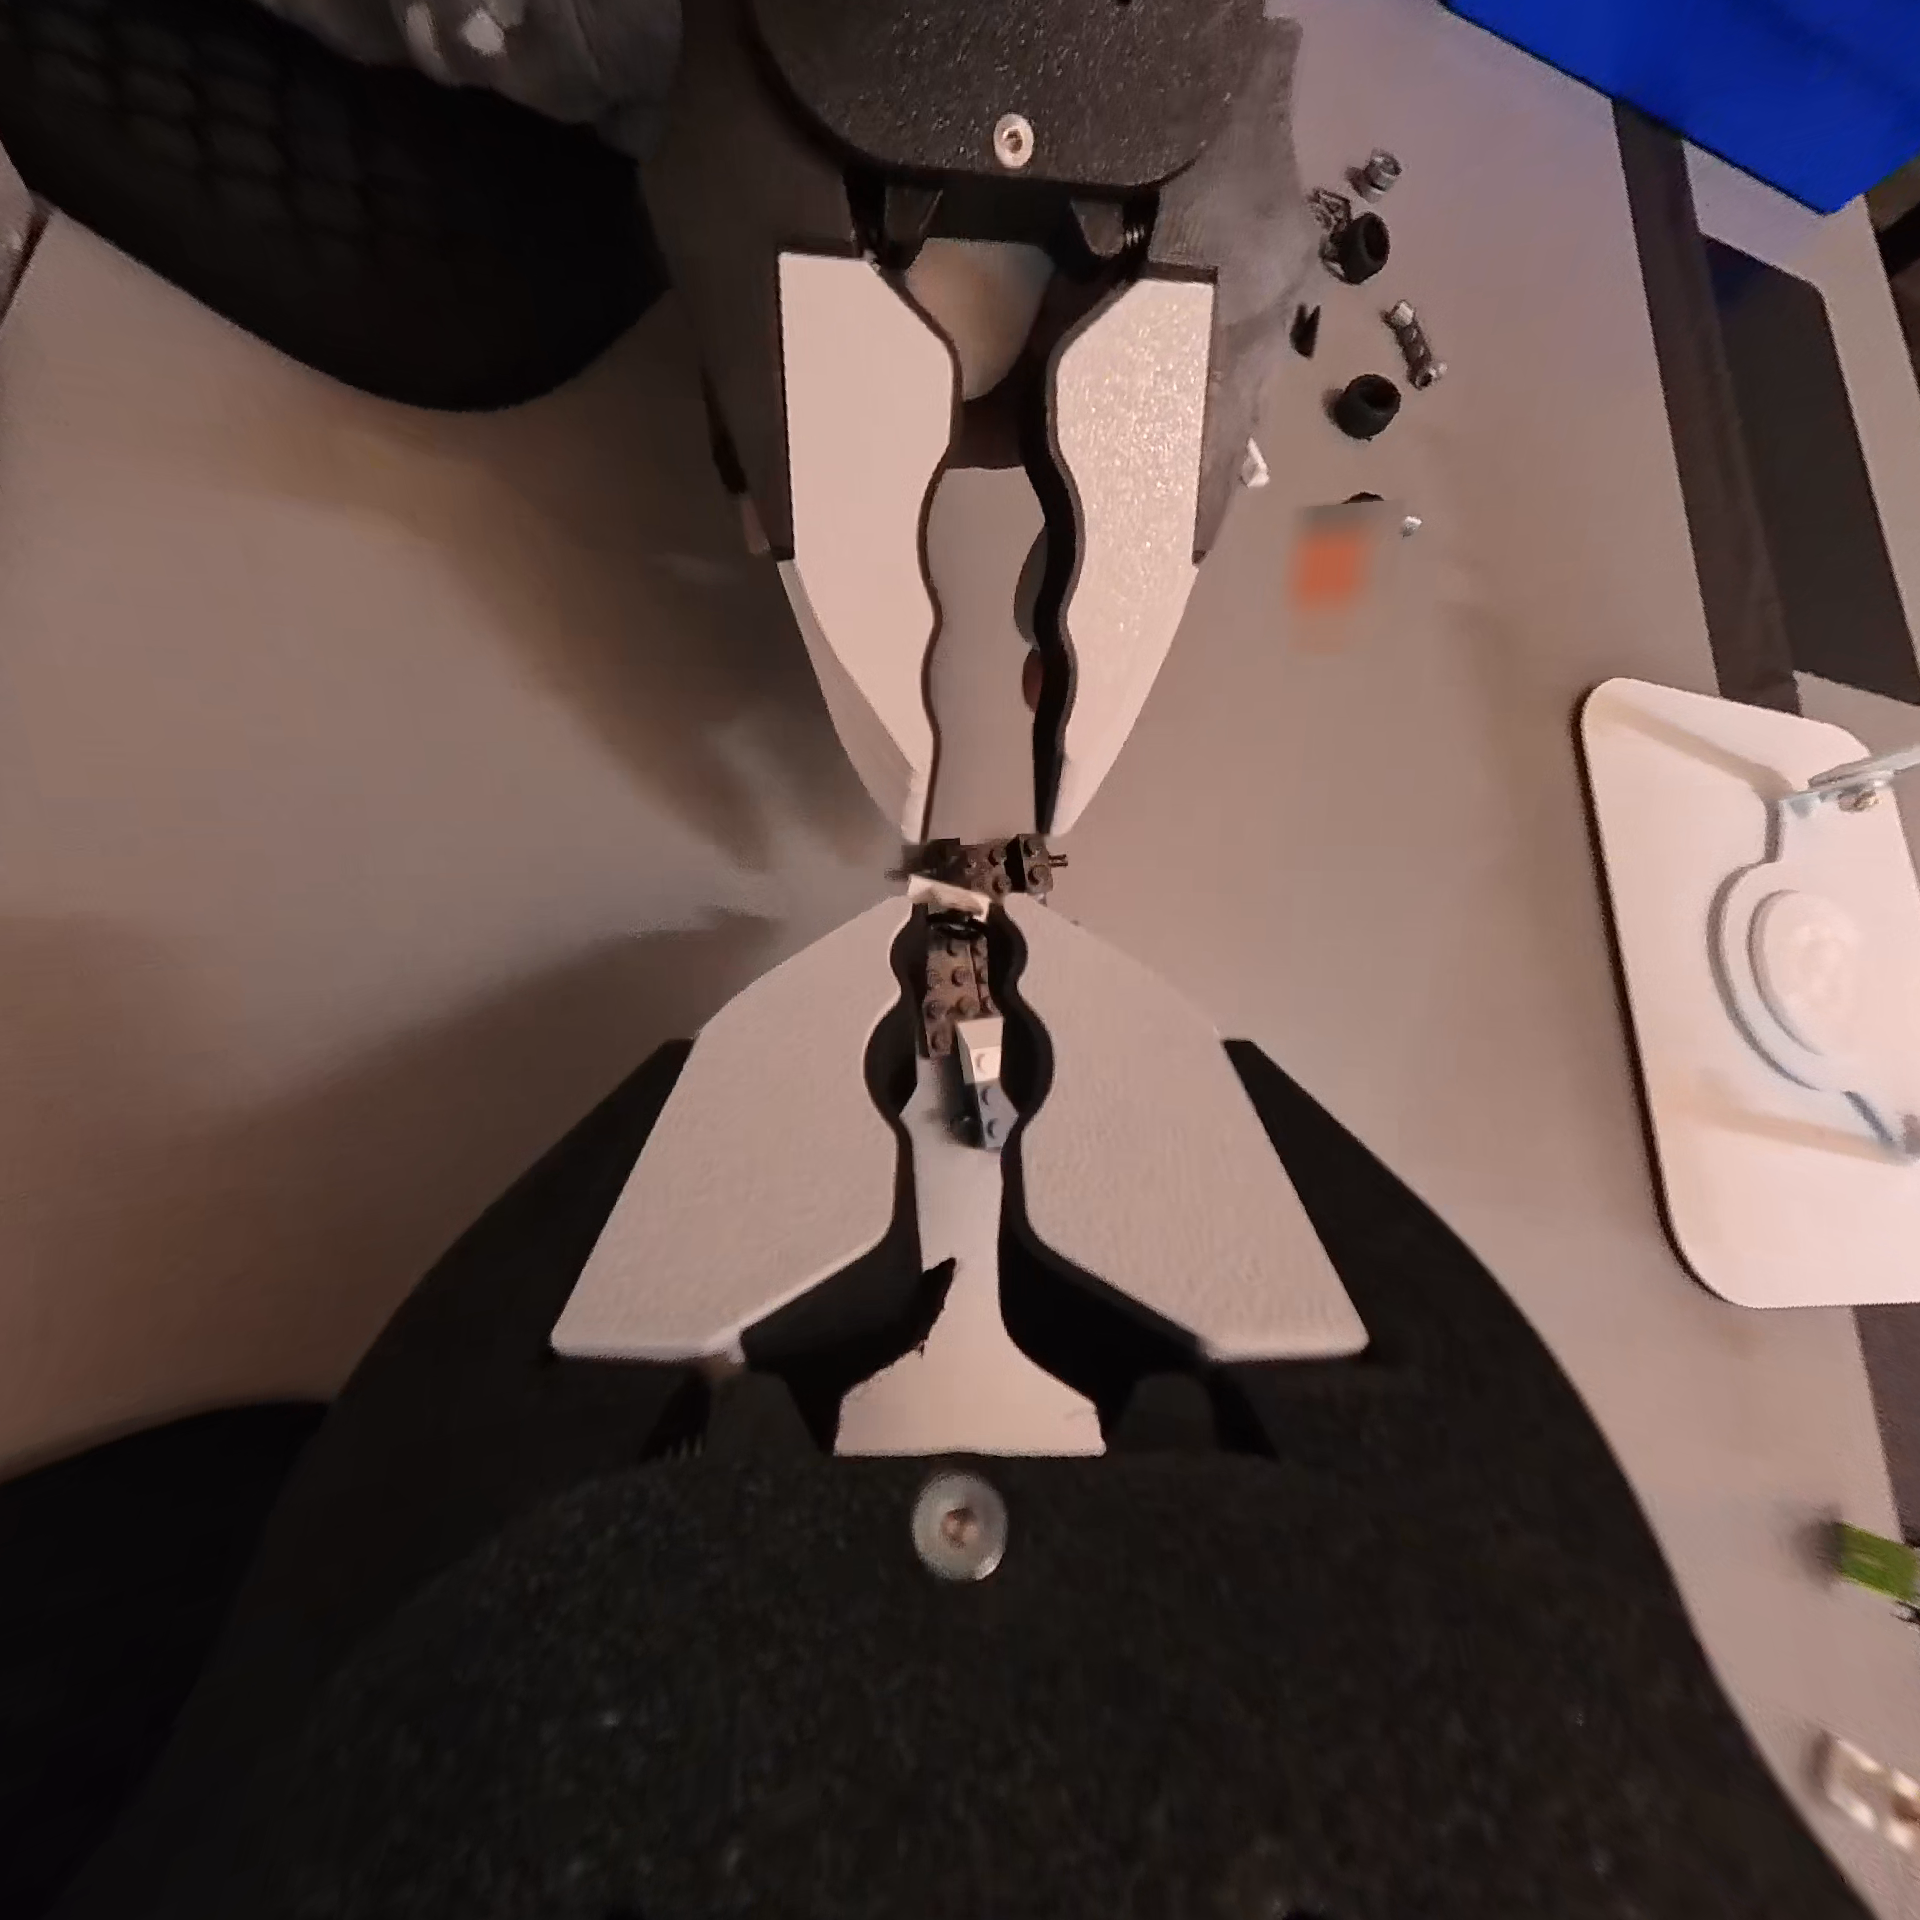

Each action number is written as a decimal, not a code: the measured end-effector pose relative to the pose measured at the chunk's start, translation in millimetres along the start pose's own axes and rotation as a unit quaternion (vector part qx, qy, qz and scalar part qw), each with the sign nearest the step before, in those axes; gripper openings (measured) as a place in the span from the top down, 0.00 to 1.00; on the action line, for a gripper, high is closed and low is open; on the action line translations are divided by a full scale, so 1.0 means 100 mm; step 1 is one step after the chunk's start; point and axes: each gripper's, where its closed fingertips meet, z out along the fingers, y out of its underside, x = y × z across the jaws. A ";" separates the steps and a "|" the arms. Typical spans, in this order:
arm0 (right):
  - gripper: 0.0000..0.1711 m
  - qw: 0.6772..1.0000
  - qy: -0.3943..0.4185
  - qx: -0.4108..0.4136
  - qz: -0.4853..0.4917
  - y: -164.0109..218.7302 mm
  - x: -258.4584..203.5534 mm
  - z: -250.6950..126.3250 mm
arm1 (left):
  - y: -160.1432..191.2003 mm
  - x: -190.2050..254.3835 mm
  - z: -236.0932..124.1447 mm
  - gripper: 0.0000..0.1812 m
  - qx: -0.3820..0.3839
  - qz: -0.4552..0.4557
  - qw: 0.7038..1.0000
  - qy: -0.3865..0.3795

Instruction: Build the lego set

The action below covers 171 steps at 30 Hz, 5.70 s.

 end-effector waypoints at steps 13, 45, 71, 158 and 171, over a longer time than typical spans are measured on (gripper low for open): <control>0.94 0.996 -0.011 0.064 0.068 0.10 0.22 0.00 | 0.41 -0.11 0.22 0.70 -0.098 -0.067 0.993 -0.008; 0.94 0.994 -0.100 0.010 0.030 0.21 -0.05 0.39 | 0.33 0.07 0.11 0.75 -0.089 -0.017 0.994 0.056; 0.94 0.982 -0.135 -0.113 -0.068 0.26 -0.14 0.51 | 0.41 0.13 0.14 0.75 -0.097 -0.024 0.993 0.070; 0.76 0.979 -0.093 -0.154 0.096 0.57 -0.24 0.23 | 0.40 0.13 0.09 0.75 -0.032 0.010 0.995 0.092; 0.76 0.988 -0.069 -0.129 0.050 0.42 0.00 -0.32 | -0.23 -0.27 -0.09 0.83 0.159 -0.437 0.868 0.177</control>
